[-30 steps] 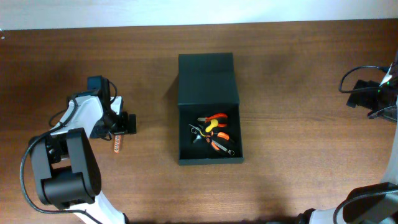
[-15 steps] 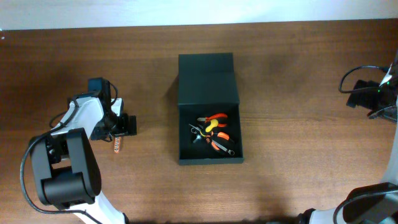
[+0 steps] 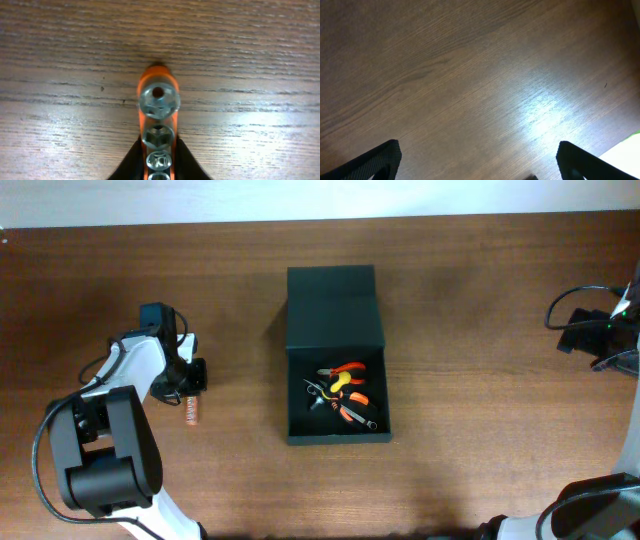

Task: Pack container
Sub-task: 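Lower the left gripper and close it on the orange socket rail, then lift the socket rail and carry it right over the box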

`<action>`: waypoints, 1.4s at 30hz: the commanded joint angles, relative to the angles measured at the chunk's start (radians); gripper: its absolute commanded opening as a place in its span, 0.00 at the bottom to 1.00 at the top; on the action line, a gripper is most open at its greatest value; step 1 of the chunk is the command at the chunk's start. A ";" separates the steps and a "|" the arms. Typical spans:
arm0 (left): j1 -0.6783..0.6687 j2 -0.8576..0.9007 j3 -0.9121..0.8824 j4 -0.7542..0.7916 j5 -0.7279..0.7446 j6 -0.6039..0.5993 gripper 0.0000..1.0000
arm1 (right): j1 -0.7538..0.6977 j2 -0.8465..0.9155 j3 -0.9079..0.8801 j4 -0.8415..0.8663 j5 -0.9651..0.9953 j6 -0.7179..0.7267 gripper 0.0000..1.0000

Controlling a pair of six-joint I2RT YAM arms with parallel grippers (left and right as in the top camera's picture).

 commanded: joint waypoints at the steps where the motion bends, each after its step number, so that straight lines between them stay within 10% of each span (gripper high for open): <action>1: 0.004 0.016 -0.013 -0.003 0.035 -0.016 0.03 | -0.004 -0.019 -0.002 0.000 0.002 0.001 0.99; 18: -0.095 -0.085 0.547 -0.438 0.100 0.096 0.02 | -0.004 -0.019 -0.002 0.000 0.002 0.001 0.99; 42: -0.746 -0.028 0.595 -0.347 0.248 0.128 0.02 | -0.004 -0.019 -0.002 0.000 0.002 0.001 0.99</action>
